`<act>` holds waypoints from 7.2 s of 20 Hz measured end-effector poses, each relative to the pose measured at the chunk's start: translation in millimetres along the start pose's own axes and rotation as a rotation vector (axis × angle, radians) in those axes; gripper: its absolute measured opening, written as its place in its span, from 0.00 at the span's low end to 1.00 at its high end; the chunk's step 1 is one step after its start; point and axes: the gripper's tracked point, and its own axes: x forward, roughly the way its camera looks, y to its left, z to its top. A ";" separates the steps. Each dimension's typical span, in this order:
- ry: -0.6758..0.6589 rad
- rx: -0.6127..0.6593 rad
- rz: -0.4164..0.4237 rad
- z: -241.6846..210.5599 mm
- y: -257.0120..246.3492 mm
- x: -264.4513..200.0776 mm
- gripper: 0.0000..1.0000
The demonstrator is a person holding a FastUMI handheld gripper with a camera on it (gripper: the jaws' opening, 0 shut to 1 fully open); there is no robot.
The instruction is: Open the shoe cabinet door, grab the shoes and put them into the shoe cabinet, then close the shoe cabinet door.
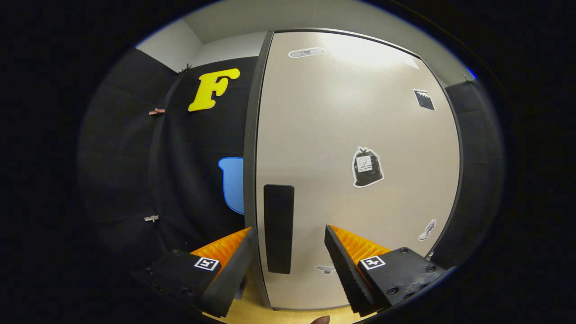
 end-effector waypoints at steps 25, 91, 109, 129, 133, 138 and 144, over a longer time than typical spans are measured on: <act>0.036 0.079 0.185 -10.2 -21.2 -124.8 0.25; 0.709 0.196 0.179 -401.6 -49.0 -240.4 0.99; 0.622 0.186 -0.046 -487.5 -65.1 -129.2 0.09; 0.407 0.207 -0.044 -129.0 -125.6 -30.1 0.08; 0.384 0.216 -0.051 -93.6 -138.6 40.5 0.09; 0.375 0.226 -0.110 -87.2 -164.7 136.9 0.08; 0.437 0.208 -0.155 -110.0 -186.8 210.2 0.09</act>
